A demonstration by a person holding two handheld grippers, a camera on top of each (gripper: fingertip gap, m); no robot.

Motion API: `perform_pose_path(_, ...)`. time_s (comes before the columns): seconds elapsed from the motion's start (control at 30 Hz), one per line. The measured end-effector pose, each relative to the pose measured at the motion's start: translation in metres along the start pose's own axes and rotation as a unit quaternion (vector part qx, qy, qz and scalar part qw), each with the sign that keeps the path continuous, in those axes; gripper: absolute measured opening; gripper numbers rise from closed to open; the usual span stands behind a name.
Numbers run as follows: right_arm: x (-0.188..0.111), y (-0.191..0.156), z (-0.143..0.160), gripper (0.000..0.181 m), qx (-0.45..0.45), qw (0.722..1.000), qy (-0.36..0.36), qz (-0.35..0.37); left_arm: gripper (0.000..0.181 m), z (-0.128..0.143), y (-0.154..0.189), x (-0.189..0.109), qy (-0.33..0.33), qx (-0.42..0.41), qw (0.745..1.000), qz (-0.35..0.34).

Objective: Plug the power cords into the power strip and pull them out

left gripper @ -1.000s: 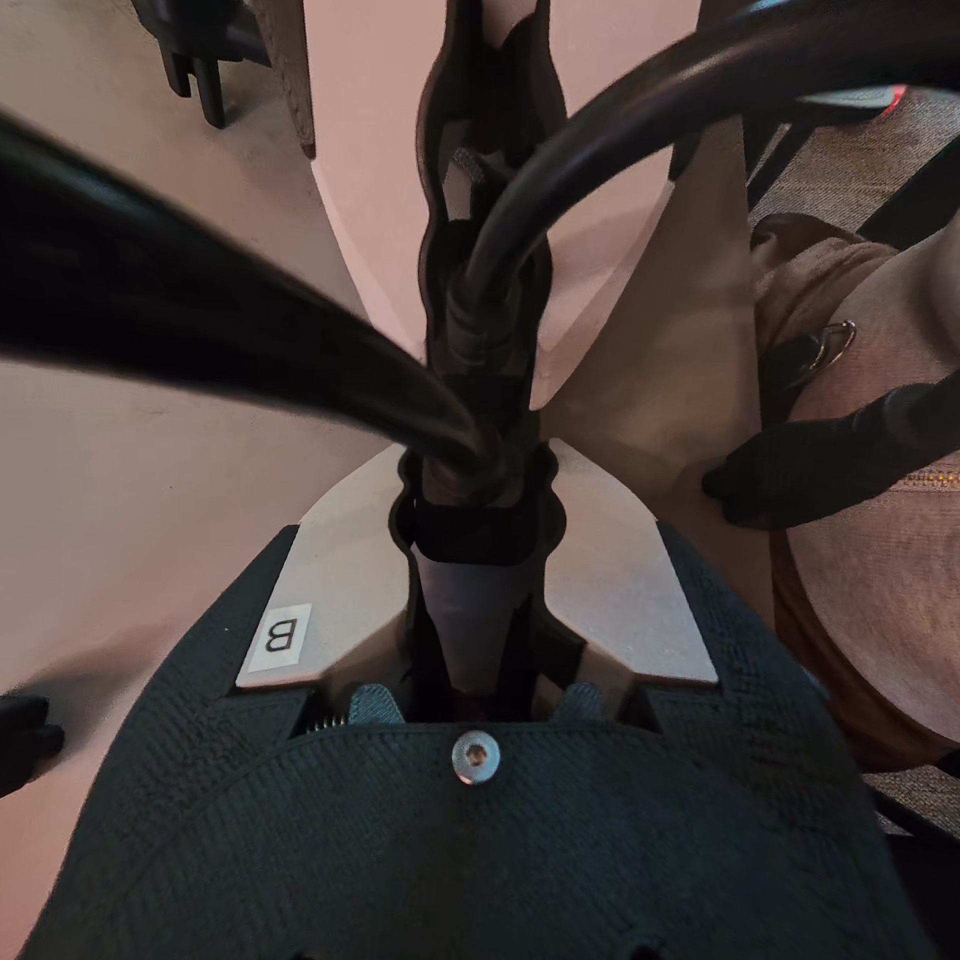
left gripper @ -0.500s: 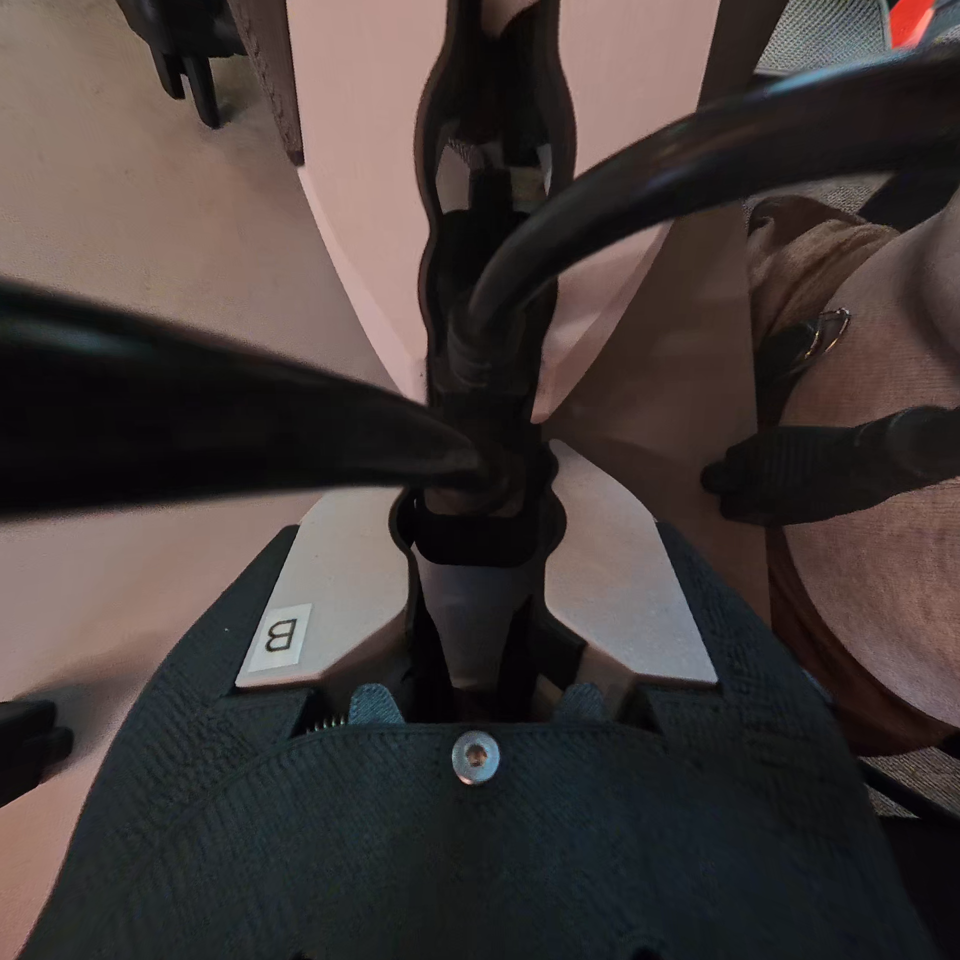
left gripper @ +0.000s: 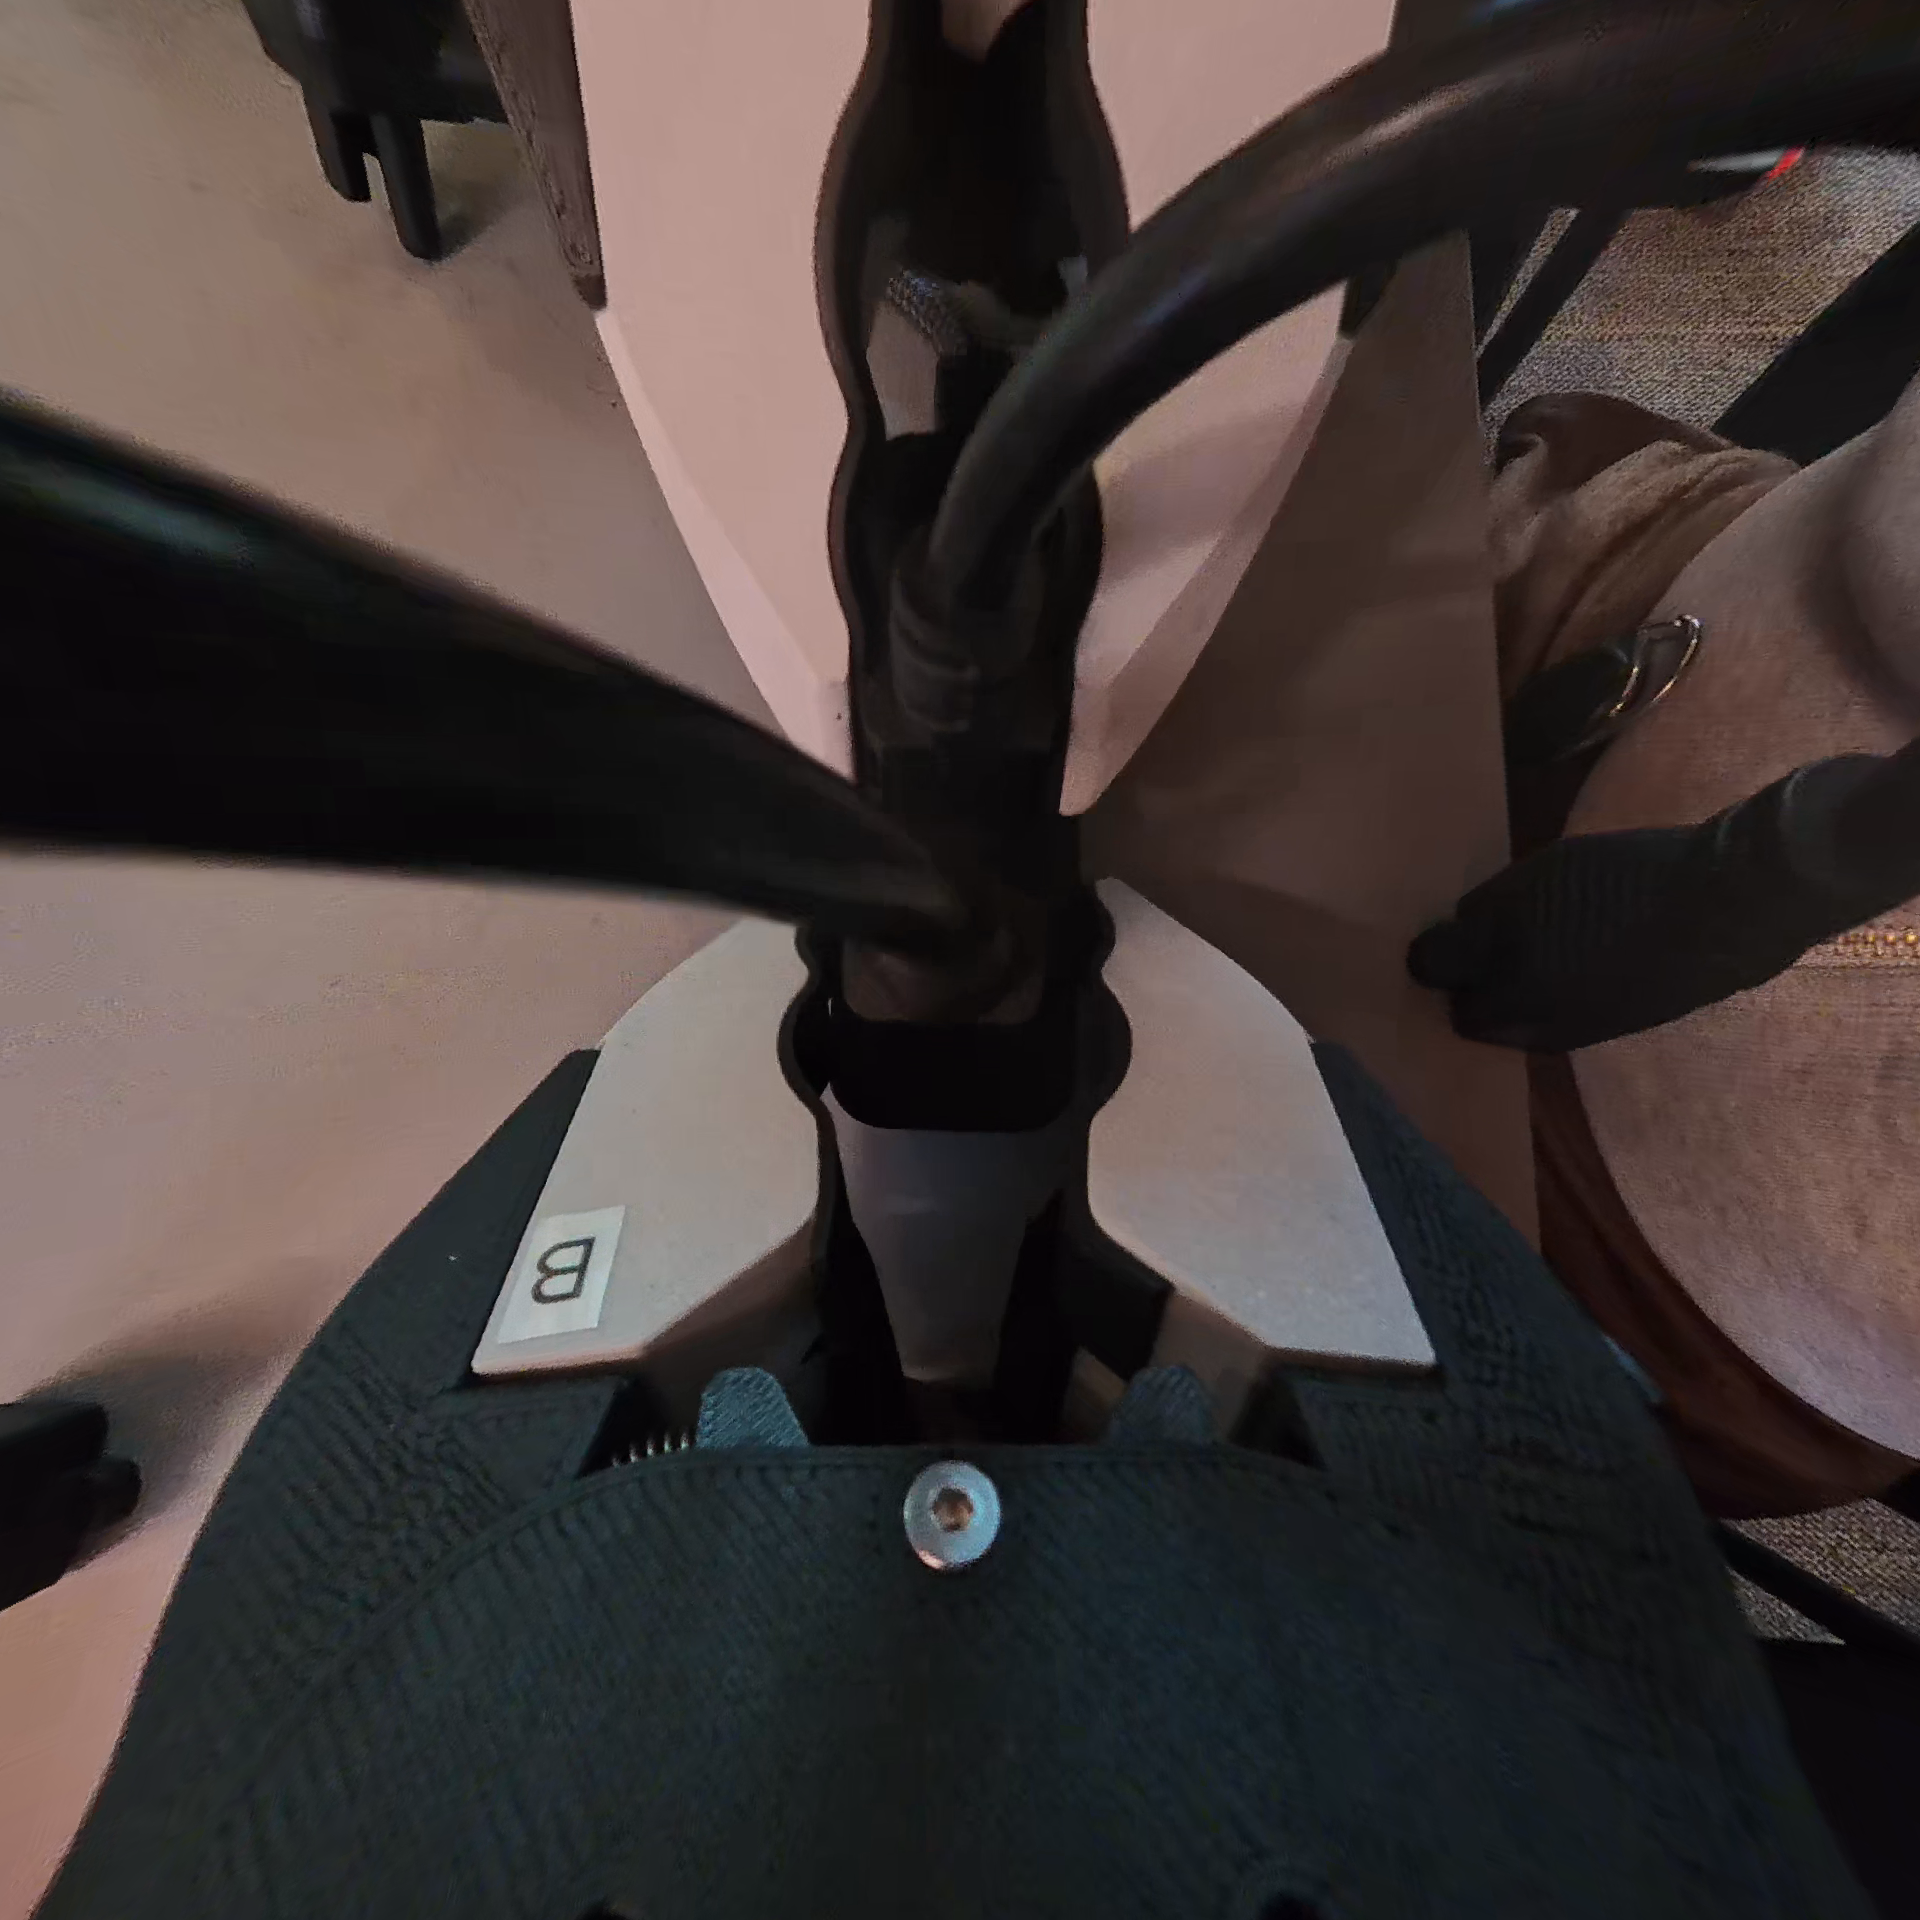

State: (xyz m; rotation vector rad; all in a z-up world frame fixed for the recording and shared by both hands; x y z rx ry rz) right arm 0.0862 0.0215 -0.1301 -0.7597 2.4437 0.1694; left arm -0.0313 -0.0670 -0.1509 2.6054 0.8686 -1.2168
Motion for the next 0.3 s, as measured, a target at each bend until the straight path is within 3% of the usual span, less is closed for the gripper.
perform_pose_path(0.17, 0.0018, 0.0018, 0.0016, 0.024, 0.011, 1.000, 0.015, -0.005, 0.045, 0.0005, -0.0021, -0.0010, 0.002, -0.009, 1.000, 0.006)
perform_pose_path(0.23, 0.0026, 0.0013, 0.0019, 0.024, 0.009, 1.000, 0.018, -0.008, 0.057, 0.0001, -0.0035, -0.0016, 0.007, -0.015, 1.000, -0.010)
perform_pose_path(0.3, 0.0035, 0.0018, 0.0020, 0.024, 0.011, 1.000, 0.022, -0.011, 0.056, -0.0005, -0.0020, -0.0035, 0.022, -0.005, 1.000, -0.015)
Point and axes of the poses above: each gripper's, where its closed fingertips meet, x out along the fingers, z out of its underside, y = z × x across the jaws, the point moved 10 cm from there along -x, back along the fingers, and after that the axes turned 7 degrees about x, right-handed, at the moved point
